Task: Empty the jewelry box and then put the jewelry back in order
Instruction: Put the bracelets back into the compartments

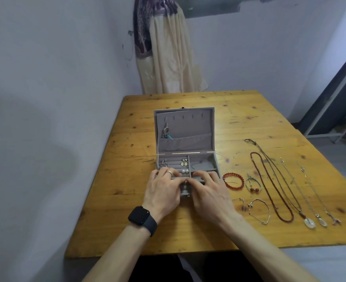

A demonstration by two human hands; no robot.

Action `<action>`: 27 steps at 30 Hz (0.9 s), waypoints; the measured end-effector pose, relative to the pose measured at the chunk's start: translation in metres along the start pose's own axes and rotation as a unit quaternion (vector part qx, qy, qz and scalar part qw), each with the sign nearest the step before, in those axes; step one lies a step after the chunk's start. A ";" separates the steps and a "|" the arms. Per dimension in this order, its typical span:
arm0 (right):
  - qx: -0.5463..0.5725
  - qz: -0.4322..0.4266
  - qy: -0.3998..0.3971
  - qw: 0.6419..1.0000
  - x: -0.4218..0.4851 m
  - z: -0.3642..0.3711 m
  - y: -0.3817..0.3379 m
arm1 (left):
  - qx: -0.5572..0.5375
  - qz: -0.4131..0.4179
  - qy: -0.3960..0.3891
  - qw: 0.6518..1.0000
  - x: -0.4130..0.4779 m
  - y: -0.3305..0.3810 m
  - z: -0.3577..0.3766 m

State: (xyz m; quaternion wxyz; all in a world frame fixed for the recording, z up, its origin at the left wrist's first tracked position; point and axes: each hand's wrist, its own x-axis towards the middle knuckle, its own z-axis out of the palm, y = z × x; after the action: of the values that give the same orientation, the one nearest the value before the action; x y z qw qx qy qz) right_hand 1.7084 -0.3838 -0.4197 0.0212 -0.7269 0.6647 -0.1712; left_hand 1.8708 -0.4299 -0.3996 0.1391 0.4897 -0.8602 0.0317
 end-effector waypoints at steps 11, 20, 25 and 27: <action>0.134 0.121 0.098 0.979 -0.061 -0.025 0.054 | -0.102 0.007 0.042 0.994 0.010 0.034 -0.010; 0.065 0.218 0.043 0.973 -0.063 -0.042 0.125 | -0.081 0.102 -0.051 0.990 0.044 0.091 0.006; -0.002 0.218 -0.007 0.976 -0.050 -0.050 0.135 | 0.012 0.127 -0.092 0.988 0.064 0.113 0.014; -0.020 0.212 -0.018 0.977 -0.047 -0.049 0.137 | 0.051 0.131 -0.110 0.984 0.068 0.119 0.018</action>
State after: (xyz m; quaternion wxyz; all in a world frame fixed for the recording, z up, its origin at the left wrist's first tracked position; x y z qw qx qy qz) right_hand 1.5608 -0.3438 -0.4192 0.0546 -0.5728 0.8064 -0.1367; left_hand 1.7327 -0.4286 -0.3890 0.0129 0.3799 -0.9241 0.0397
